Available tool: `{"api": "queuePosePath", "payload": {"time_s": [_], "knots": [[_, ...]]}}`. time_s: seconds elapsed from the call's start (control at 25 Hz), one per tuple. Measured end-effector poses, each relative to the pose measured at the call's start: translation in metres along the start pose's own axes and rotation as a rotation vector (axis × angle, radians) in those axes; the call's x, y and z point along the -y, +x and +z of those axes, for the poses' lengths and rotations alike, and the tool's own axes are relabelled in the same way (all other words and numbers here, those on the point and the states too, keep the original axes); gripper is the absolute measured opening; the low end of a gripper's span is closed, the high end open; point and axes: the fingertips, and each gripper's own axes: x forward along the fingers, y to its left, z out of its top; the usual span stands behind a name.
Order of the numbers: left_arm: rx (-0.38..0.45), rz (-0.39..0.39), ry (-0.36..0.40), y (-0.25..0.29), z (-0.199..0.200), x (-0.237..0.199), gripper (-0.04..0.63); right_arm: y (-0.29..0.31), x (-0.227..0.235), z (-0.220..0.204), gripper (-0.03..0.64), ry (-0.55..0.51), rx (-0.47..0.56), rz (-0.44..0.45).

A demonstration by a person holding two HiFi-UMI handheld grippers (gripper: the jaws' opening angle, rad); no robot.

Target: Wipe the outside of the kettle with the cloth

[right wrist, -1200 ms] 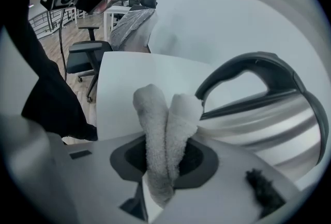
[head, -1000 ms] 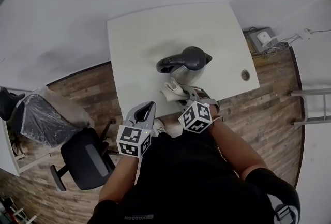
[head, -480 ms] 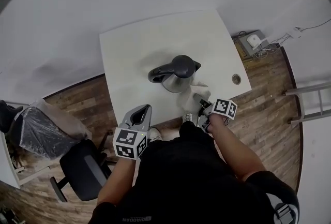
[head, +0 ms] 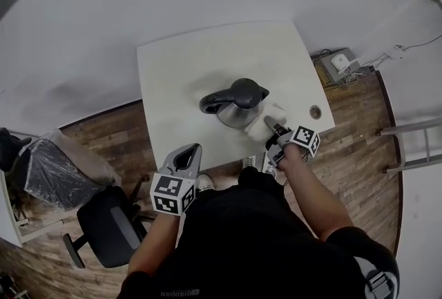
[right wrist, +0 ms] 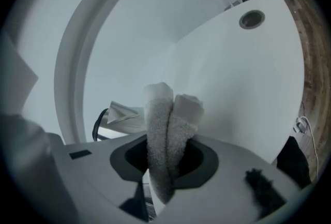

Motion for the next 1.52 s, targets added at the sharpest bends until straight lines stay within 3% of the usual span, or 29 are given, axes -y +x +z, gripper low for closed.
{"api": "queuePosePath", "payload": {"time_s": [0.16,0.36,0.68,0.88,1.0,1.16,1.52], "knots": [[0.007,-0.022,0.015,0.001,0.004,0.004,0.008,-0.010,-0.037,0.000,0.097,-0.083,-0.013,0.033],[0.013,-0.034,0.022,-0.004,0.001,0.004,0.008,-0.024,-0.083,-0.003,0.097,-0.336,-0.029,0.002],[0.038,-0.022,0.012,-0.028,-0.004,-0.006,0.008,-0.035,-0.132,-0.012,0.097,-0.444,0.008,0.059],[0.043,-0.014,0.004,-0.045,-0.010,-0.015,0.008,-0.043,-0.143,-0.017,0.097,-0.435,0.046,0.086],[0.061,-0.024,-0.016,-0.051,-0.006,-0.013,0.008,-0.052,-0.135,-0.008,0.097,-0.377,0.066,0.098],[0.066,-0.024,0.020,-0.037,0.004,-0.009,0.008,-0.056,-0.103,0.013,0.097,-0.289,0.037,0.099],[0.051,0.108,0.055,0.036,0.053,0.004,0.008,0.013,0.016,0.063,0.097,-0.237,-0.274,-0.015]]}}
